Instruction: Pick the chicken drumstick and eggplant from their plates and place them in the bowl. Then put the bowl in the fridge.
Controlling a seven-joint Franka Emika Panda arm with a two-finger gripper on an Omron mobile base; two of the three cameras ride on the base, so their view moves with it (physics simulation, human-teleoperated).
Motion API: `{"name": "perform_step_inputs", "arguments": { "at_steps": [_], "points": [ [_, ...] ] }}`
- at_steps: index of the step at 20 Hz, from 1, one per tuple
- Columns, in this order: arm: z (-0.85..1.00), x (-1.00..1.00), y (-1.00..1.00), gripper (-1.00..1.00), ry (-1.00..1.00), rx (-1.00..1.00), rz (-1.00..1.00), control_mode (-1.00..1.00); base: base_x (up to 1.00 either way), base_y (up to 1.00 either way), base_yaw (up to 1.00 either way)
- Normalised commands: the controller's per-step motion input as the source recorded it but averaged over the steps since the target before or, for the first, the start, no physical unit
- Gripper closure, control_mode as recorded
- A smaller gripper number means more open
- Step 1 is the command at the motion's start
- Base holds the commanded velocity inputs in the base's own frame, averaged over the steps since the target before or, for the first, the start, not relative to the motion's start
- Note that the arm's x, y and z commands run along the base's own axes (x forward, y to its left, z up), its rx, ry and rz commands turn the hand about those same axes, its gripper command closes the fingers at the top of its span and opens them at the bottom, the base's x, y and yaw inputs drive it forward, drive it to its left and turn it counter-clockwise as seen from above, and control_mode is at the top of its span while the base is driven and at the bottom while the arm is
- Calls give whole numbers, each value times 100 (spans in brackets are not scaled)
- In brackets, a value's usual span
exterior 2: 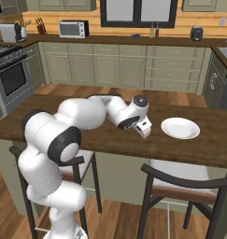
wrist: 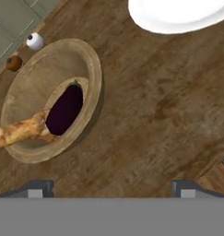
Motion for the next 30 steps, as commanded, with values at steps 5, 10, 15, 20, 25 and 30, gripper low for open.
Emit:
{"name": "perform_step_inputs", "arguments": {
  "at_steps": [5,10,15,20,25,30],
  "points": [
    [-34,54,-2,-100,3,7,8,-100,0,0,0],
    [-19,48,0,-100,2,0,2,-100,0,0,0],
    [-21,50,0,-100,7,0,0,-100,0,0,0],
    [-23,46,0,-100,4,0,0,-100,0,0,0],
    [-22,44,0,-100,0,0,0,-100,0,0,0],
    [-30,23,0,-100,2,2,0,-100,0,0,0]
  ]
}}
